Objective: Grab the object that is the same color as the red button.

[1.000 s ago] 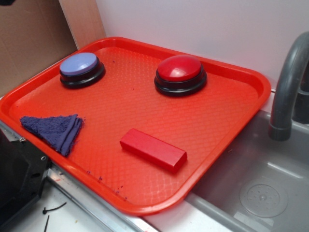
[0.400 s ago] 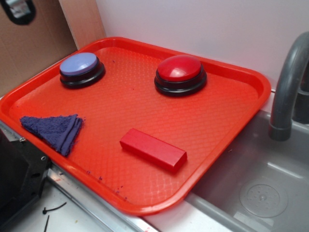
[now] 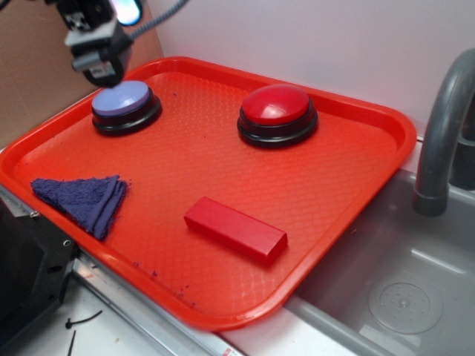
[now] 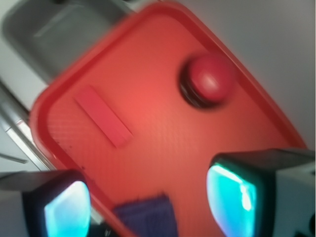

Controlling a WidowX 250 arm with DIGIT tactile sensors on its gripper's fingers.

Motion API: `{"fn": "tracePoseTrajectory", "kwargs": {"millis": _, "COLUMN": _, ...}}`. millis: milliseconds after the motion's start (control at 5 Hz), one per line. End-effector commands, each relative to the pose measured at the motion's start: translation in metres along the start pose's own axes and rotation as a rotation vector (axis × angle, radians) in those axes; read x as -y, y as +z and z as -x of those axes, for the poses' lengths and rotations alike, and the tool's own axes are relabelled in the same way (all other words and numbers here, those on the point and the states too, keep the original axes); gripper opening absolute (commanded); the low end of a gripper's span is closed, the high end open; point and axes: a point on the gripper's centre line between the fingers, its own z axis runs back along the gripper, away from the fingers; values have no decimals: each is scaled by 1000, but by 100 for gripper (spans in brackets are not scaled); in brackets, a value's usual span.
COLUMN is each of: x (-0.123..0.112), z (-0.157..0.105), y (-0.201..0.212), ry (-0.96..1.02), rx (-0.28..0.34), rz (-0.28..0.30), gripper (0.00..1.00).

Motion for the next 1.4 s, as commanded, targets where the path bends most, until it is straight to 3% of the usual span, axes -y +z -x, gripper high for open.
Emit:
{"fn": "tracePoseTrajectory", "kwargs": {"millis": 0, "x": 31, "z": -1, "y": -15, "ry": -474, "rx": 194, "rz": 134, "gripper": 100}}
{"fn": "tracePoseTrajectory", "kwargs": {"millis": 200, "x": 33, "z": 0, "y": -39, "ry": -724, "rx": 161, "rz": 179, "gripper": 100}}
{"fn": "tracePoseTrajectory", "kwargs": {"millis": 400, "x": 36, "z": -7, "y": -64, "ry": -843, "rx": 117, "rz": 210, "gripper": 100}}
{"fn": "tracePoseTrajectory", "kwargs": {"millis": 600, "x": 40, "z": -9, "y": -88, "ry": -782, "rx": 48, "rz": 198, "gripper": 100}}
{"fn": "tracePoseTrajectory", "kwargs": {"millis": 1200, "x": 48, "z": 4, "y": -151, "ry": -657, "rx": -61, "rz": 218, "gripper": 100}}
